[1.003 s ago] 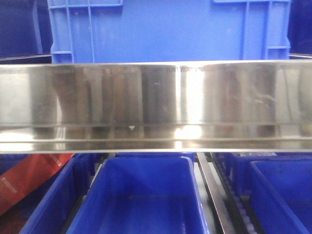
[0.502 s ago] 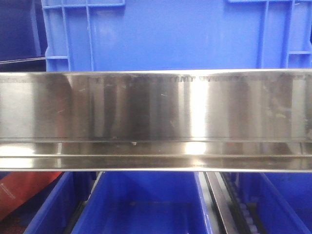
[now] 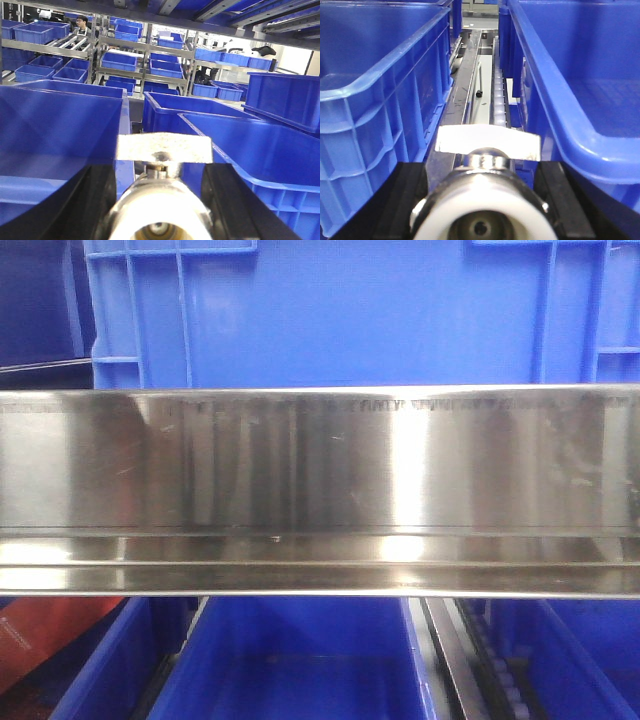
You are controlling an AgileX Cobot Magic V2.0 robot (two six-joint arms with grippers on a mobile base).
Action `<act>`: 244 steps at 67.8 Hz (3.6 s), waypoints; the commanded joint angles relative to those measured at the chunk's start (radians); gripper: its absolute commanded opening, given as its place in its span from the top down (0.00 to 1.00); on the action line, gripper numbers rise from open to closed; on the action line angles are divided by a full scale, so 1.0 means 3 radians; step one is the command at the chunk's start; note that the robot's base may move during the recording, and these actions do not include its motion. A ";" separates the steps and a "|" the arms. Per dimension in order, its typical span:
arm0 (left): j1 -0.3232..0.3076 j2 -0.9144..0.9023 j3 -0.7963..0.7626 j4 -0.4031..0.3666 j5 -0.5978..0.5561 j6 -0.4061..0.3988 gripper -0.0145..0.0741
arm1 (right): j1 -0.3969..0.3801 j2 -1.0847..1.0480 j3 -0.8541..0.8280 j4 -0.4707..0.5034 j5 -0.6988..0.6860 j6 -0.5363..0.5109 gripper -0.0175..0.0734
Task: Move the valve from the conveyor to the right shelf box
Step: 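Lower both held valves down into the blue bins on the shelf, then open both grippers to release the valves inside the blue bins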
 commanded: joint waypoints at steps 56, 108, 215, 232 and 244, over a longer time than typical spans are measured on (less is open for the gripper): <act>-0.0006 0.1451 -0.1145 -0.0404 0.0753 0.0488 0.96 | 0.0007 0.0454 -0.0867 0.0213 -0.0270 -0.0033 0.99; -0.2066 0.3618 -0.3174 0.1182 0.0747 -0.1116 0.96 | 0.1383 0.2276 -0.2282 0.0272 -0.0452 -0.0033 0.99; -0.2093 0.4687 -0.3455 0.1261 0.0830 -0.1333 0.32 | 0.1256 0.3244 -0.2289 0.0212 -0.0425 -0.0033 0.37; -0.2093 0.4631 -0.3455 0.1407 0.0816 -0.1333 0.52 | 0.1256 0.3173 -0.2289 0.0212 -0.0397 -0.0033 0.64; -0.2093 0.4629 -0.3455 0.1407 0.0773 -0.1333 0.96 | 0.1256 0.3158 -0.2289 0.0212 -0.0397 -0.0033 0.99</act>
